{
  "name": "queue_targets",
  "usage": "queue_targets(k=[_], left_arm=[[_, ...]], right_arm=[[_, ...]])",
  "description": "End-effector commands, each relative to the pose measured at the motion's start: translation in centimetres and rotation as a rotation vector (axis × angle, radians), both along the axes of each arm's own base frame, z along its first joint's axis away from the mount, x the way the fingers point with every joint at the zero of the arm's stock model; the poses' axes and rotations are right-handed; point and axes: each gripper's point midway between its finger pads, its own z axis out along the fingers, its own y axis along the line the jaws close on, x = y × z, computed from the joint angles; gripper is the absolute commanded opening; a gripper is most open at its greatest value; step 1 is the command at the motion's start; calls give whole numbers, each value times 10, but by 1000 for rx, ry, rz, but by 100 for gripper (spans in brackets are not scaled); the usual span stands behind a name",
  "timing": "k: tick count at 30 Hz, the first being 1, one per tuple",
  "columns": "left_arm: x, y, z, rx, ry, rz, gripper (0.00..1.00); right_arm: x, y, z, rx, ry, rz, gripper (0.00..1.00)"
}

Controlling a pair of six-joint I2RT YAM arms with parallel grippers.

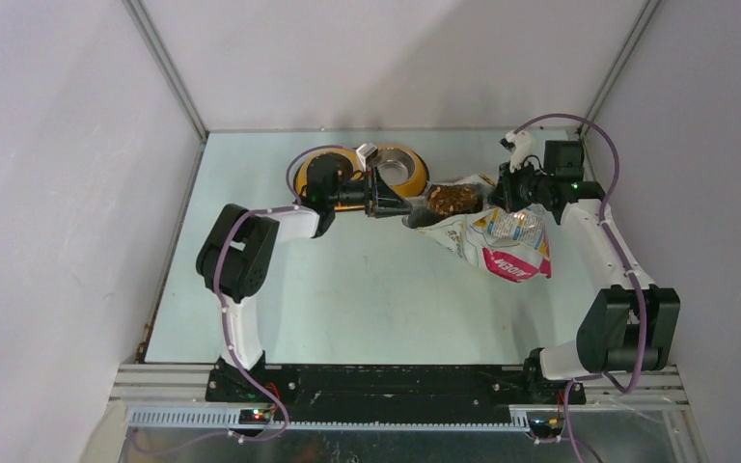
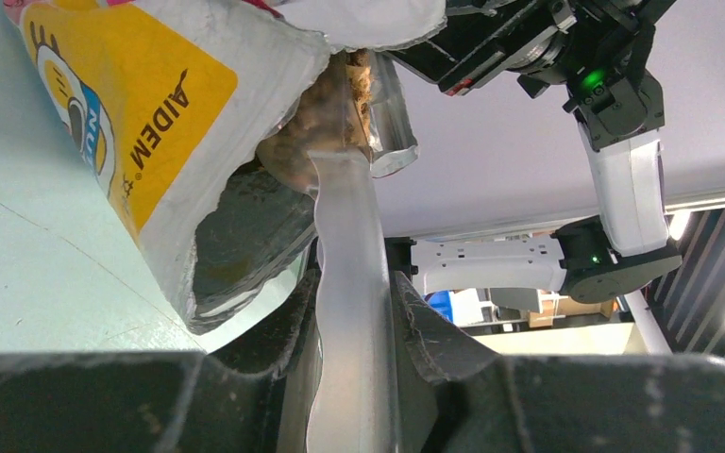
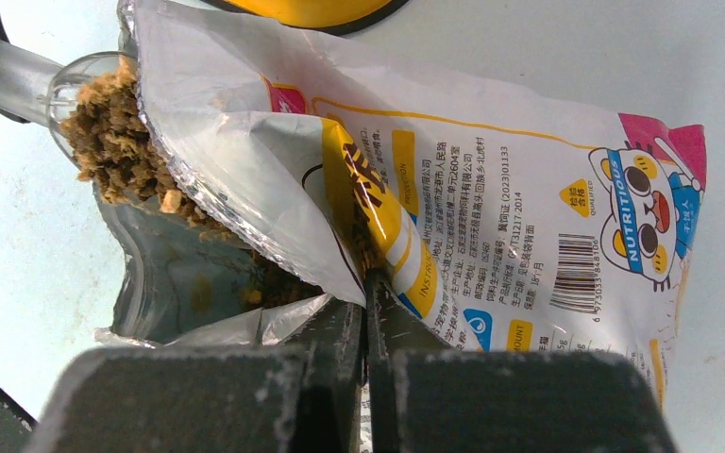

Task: Serve the pet food
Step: Collect the pet food from the pet food bag.

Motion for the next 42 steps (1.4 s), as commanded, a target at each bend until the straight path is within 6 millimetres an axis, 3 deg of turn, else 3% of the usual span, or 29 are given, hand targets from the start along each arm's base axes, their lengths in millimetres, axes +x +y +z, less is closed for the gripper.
queue_targets(k=[1, 29, 42], left_arm=[[-2, 7, 43, -61, -128, 18, 0], [-6, 17, 42, -71, -127, 14, 0], [-6, 24, 57, -103, -126, 23, 0]], right_arm=[[0, -29, -14, -82, 37, -87, 0], [5, -45, -19, -87, 48, -139, 0], [5, -48, -24, -95, 60, -143, 0]])
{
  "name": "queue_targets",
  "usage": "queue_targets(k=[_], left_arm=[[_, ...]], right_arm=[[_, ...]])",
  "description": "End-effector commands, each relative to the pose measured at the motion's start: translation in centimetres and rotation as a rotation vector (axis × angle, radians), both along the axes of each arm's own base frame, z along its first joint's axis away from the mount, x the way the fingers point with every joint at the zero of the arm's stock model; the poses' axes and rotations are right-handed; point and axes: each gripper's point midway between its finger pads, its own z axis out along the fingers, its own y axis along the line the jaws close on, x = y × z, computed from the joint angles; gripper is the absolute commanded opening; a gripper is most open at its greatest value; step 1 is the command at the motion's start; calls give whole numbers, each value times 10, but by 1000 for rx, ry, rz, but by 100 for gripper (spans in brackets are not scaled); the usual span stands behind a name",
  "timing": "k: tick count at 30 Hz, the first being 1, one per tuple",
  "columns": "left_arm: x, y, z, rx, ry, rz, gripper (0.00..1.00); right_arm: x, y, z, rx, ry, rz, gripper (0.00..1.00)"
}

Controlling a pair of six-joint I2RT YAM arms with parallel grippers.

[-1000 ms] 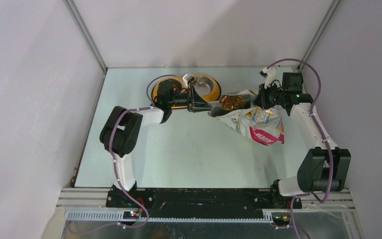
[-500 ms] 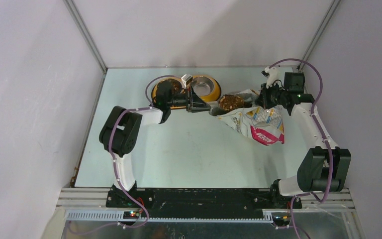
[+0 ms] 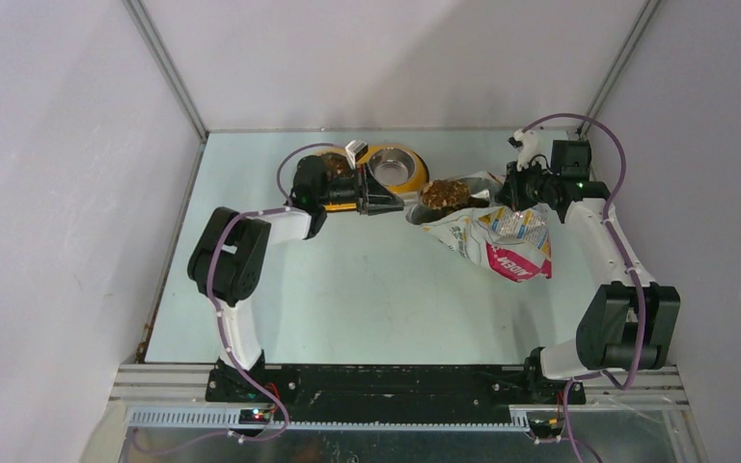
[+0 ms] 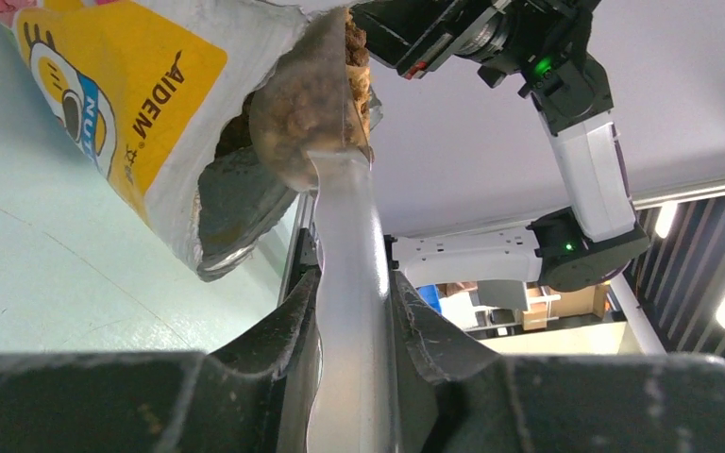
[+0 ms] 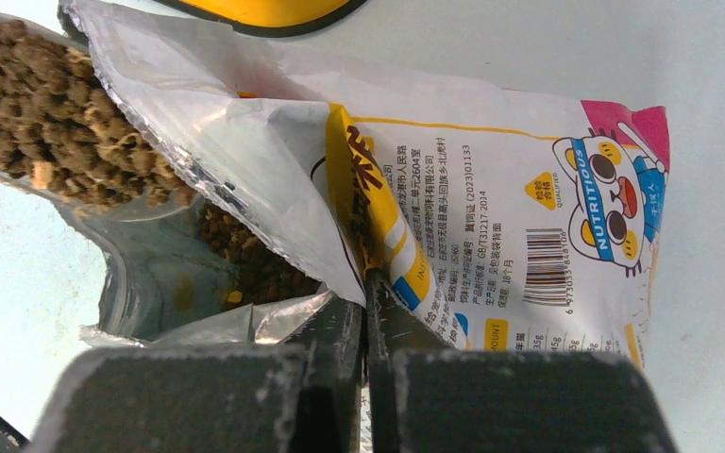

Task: Serve the pet food
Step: Collect the pet food from the pet food bag.

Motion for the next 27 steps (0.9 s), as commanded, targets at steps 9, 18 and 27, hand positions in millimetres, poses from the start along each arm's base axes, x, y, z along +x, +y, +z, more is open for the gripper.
queue_targets(k=[9, 18, 27], left_arm=[[-6, 7, 44, -90, -105, 10, 0], [-9, 9, 46, -86, -108, 10, 0], [-13, 10, 54, -90, -121, 17, 0]], right_arm=[[-5, -13, -10, 22, 119, -70, 0], [3, -27, -21, -27, 145, -147, 0], [6, -34, -26, -45, 152, -174, 0]])
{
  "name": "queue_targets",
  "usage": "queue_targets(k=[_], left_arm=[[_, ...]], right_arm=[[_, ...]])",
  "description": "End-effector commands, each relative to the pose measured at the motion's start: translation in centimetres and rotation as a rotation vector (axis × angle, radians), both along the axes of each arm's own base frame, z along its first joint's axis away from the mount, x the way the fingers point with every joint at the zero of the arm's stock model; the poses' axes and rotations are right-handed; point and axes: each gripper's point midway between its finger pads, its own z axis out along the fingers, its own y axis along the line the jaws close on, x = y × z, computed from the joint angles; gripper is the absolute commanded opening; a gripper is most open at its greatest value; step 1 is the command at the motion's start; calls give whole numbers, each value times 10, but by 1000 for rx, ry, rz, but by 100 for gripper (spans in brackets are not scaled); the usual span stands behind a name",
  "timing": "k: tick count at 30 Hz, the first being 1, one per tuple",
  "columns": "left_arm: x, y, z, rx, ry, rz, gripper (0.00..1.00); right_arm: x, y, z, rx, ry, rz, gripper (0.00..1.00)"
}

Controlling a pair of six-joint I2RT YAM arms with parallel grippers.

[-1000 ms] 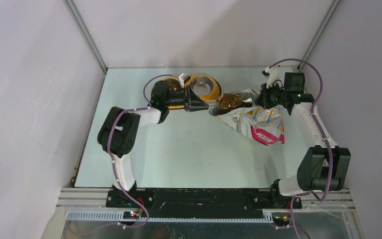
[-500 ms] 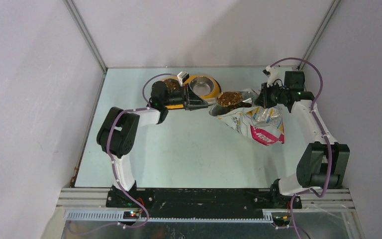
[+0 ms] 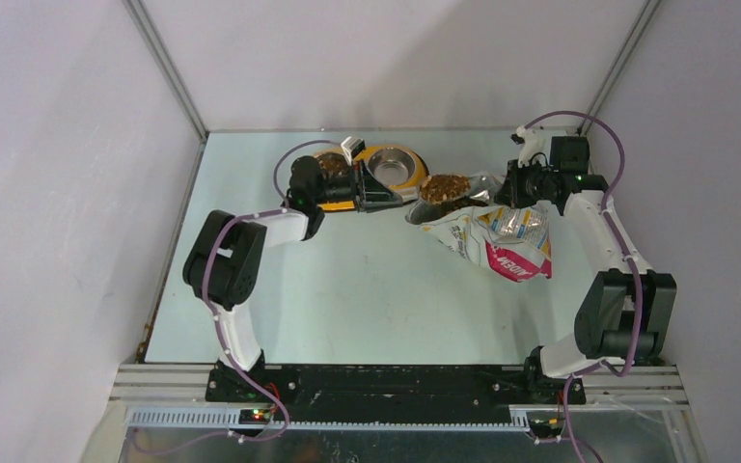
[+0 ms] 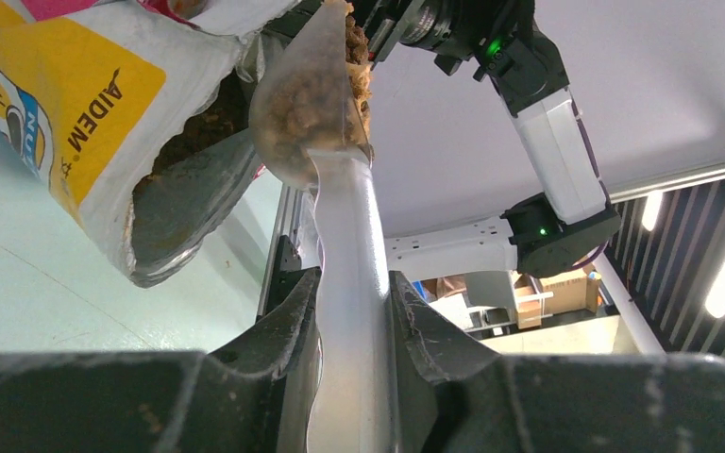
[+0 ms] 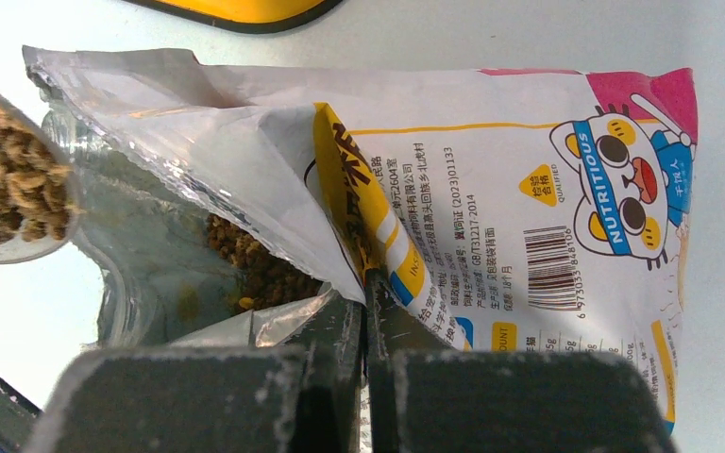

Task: Serve the pet food
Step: Collect the pet food from the pet food bag, then pour the pet food into the pet food bowl.

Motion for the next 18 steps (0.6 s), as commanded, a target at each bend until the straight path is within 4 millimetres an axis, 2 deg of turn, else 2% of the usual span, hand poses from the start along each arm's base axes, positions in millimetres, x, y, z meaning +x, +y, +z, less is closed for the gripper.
queue_targets(k=[1, 9, 18], left_arm=[[-6, 6, 34, -42, -107, 18, 0], [-2, 12, 43, -45, -125, 38, 0], [17, 23, 43, -19, -144, 91, 0]], right_arm=[[1, -33, -17, -100, 66, -113, 0], [1, -35, -19, -103, 70, -117, 0], [1, -36, -19, -103, 72, -119, 0]])
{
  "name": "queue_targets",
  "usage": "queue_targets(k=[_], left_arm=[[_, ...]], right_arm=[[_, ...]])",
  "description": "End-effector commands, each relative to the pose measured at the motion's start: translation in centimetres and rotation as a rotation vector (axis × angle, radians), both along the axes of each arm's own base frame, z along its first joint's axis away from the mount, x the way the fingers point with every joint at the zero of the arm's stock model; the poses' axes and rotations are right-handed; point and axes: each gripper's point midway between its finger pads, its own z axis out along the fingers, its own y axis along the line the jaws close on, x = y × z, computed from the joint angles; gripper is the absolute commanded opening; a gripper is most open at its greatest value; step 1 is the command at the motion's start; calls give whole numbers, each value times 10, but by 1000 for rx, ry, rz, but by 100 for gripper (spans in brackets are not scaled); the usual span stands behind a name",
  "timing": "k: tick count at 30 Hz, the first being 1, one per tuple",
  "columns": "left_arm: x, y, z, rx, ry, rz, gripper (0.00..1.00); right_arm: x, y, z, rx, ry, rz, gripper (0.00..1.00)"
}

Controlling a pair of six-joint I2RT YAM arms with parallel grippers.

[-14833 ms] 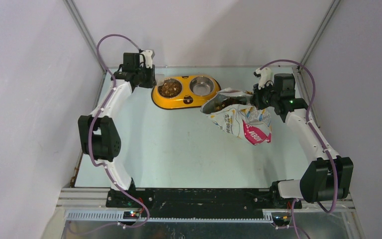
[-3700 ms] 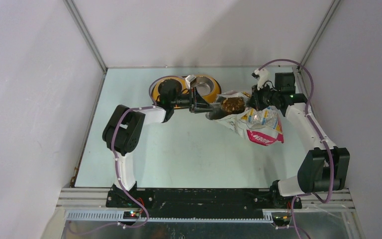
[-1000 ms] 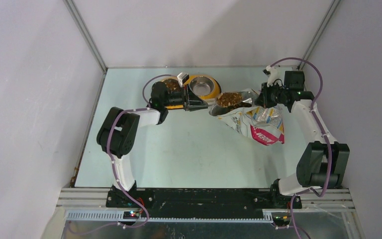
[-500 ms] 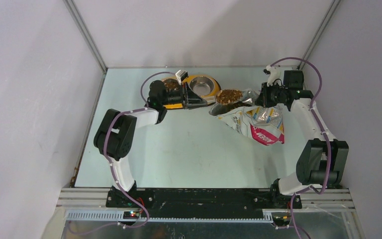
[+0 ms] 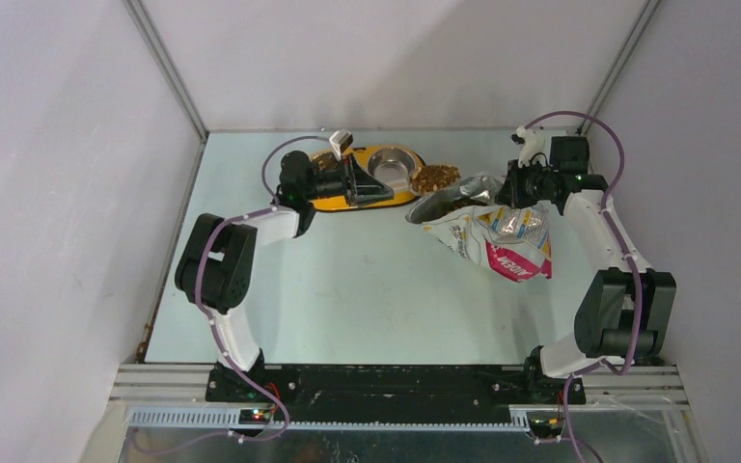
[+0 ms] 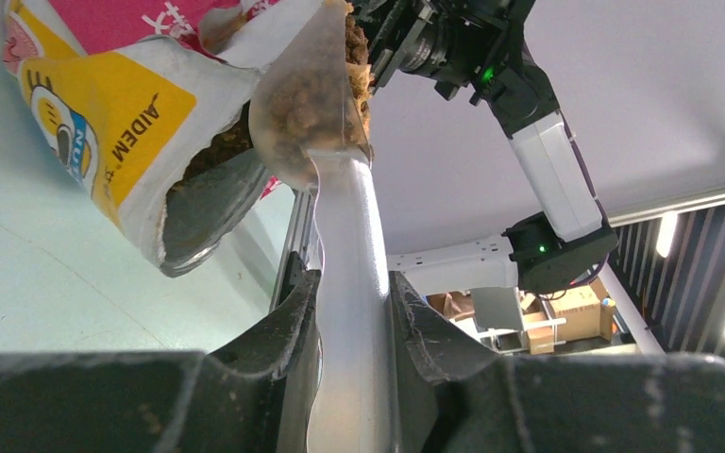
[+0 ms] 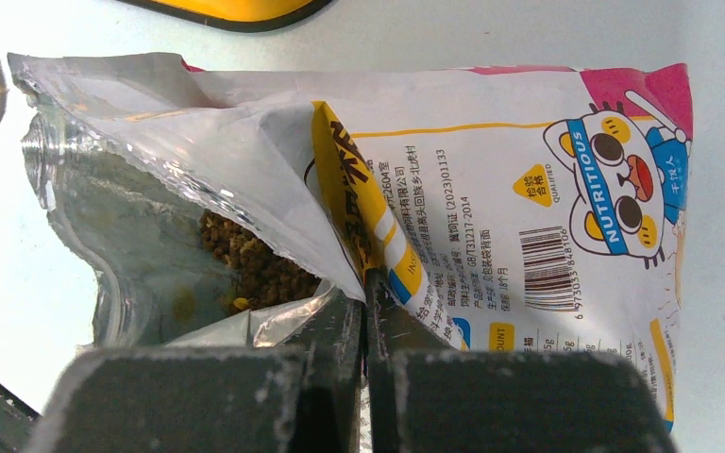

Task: Serve the pet food
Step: Pour the pet food into the pet food bowl.

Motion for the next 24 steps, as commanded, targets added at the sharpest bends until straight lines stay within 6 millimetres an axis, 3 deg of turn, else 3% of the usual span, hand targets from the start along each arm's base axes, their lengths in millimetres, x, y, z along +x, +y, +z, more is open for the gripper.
queue_targets(k=[1, 14, 24], left_arm=[[7, 6, 31, -20, -126, 37, 0], [34, 14, 29, -21, -129, 82, 0], [55, 16, 11, -2, -107, 107, 0]], right_arm=[[-1, -34, -16, -96, 64, -109, 0], [-1, -35, -16, -95, 65, -111, 0], [-1, -36, -17, -96, 66, -111, 0]])
